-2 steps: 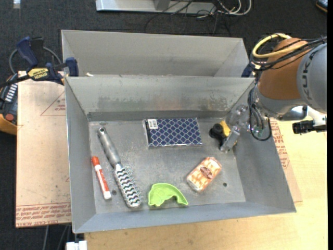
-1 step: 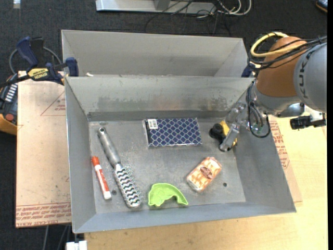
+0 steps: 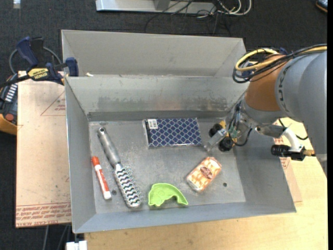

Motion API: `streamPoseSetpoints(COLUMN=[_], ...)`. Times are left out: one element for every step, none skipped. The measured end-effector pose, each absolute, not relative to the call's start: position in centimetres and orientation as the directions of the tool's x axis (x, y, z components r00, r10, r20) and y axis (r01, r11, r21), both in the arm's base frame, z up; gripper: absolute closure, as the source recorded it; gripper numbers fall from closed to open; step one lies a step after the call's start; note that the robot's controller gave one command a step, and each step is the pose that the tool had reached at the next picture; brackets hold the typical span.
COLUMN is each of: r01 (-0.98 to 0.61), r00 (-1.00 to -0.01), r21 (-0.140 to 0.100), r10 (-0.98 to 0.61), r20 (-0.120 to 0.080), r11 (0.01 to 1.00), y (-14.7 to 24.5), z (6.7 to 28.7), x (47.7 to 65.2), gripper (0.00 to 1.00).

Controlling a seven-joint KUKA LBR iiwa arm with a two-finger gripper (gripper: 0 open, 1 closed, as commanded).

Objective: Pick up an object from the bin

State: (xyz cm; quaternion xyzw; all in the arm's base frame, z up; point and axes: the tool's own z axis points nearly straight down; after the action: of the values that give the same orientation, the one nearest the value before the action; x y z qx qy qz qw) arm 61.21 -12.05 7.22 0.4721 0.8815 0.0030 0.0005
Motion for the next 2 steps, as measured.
streamPoseSetpoints(r01=[0.671, 0.671], r00=[-0.741, -0.742], r21=[0.002, 0.002], r10=[0.671, 0.671], r20=[-0.001, -0.001], r11=[0.741, 0.742], y=[-13.05, -13.02], z=[6.96, 6.95], x=[60.09, 60.1], gripper=[1.0, 1.0])
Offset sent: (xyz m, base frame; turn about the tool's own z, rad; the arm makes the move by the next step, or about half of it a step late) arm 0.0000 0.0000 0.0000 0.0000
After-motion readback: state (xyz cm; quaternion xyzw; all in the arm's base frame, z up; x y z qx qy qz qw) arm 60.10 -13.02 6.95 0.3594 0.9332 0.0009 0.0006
